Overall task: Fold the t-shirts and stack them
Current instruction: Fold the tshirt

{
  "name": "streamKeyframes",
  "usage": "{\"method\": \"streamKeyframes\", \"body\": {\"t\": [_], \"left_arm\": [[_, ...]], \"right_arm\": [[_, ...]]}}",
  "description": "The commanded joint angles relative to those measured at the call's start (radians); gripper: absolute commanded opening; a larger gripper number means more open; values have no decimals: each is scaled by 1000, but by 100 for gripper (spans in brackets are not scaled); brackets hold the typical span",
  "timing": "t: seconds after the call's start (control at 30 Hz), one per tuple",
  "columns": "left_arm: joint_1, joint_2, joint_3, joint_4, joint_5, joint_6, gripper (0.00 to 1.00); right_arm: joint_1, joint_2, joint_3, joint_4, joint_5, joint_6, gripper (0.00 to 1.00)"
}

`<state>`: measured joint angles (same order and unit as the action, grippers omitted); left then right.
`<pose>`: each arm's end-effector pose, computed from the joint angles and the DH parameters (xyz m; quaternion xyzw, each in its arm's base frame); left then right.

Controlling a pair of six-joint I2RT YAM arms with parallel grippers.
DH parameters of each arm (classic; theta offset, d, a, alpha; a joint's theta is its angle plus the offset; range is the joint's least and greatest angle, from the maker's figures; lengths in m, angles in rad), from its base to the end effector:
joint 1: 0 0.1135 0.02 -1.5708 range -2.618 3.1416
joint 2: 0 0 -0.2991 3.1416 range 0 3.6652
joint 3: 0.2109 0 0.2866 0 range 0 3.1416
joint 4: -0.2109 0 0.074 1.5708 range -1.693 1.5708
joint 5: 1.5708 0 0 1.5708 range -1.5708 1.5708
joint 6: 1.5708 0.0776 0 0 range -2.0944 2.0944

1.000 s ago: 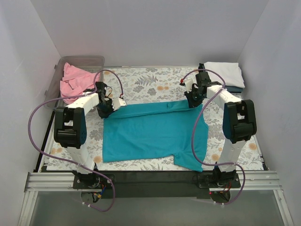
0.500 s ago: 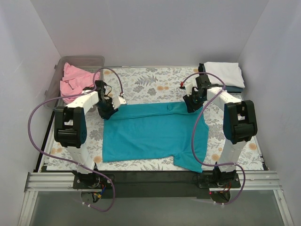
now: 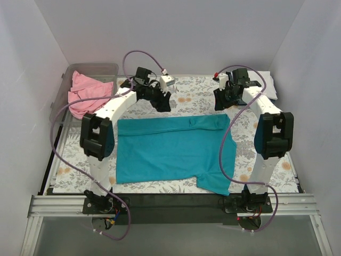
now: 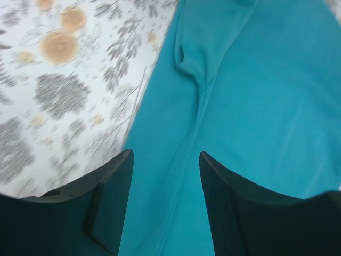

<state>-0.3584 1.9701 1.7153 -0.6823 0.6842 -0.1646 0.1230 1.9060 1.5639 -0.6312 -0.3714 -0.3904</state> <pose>0.4529 -0.2220 0.2684 0.1906 0.8808 -0.3838 0.2011 0.4777 0.0874 0.2375 -0.2910 0.8947 0.1363 0.3102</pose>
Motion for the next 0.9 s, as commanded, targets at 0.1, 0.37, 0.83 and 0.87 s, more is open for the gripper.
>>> {"method": "streamKeyframes", "body": {"t": [0.1,0.37,0.83,0.87], "left_arm": [[-80,203,134,205,77,-444,52],[-123,345,211,265,72,-584,49],[-186,408,213,308,55,-676,45],[-191,411,213,309,51,-679,45]], "right_arm": [[-29,128,110,-59,-54,87,43],[-62,177,124,-84,-106,120,45],[-65,234,124,-104,-146,145,43],[-65,232,120,-107,-143,145,43]]}}
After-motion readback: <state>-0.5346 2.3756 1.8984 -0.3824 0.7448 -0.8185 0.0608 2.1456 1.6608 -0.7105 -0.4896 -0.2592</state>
